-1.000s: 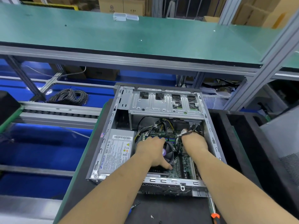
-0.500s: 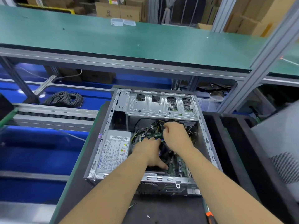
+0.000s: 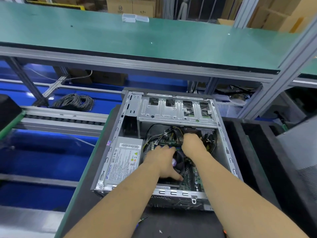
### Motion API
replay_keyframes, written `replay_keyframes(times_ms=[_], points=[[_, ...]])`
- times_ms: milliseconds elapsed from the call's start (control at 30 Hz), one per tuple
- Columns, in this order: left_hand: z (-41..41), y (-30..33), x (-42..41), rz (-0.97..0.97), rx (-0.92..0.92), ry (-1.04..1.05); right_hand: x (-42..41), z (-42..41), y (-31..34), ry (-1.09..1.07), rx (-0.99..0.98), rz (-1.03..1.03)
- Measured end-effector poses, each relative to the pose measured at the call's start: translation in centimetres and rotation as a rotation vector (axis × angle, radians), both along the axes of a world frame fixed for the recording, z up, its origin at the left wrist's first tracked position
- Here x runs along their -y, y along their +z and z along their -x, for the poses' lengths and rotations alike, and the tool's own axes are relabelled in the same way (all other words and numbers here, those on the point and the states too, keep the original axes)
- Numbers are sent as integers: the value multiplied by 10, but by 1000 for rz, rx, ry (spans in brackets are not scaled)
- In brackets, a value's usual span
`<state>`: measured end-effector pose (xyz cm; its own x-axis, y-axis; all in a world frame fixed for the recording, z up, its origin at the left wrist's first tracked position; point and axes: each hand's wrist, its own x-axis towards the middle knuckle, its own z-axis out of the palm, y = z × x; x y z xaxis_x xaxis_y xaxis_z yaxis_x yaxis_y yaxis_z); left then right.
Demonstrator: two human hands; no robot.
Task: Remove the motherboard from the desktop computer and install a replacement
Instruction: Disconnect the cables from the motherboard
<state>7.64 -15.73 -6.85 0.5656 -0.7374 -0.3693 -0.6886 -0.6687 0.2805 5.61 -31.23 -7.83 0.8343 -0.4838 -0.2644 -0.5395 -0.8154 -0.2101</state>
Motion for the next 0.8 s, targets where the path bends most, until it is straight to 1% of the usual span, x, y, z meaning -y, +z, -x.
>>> replay_keyframes(times_ms=[67, 167, 233, 367, 533, 567, 667, 800], points=[[1, -2, -1, -10, -12, -8, 7, -1, -5, 36, -49, 6], [1, -5, -1, -29, -25, -20, 13, -5, -9, 55, -30, -17], [1, -6, 0, -38, -30, -26, 13, -11, -10, 66, -60, -28], [4, -8, -1, -25, -41, -16, 13, -21, -11, 44, -103, -33], [3, -7, 0, -46, -39, -23, 10, -34, -9, 73, -301, 42], [4, -8, 1, -55, -34, -25, 11, -36, -9, 77, -317, 57], [5, -9, 2, -104, -14, -35, 15, -36, -14, 49, -271, 65], [4, -6, 10, -241, 26, -78, 24, -34, -24, -36, -190, -27]])
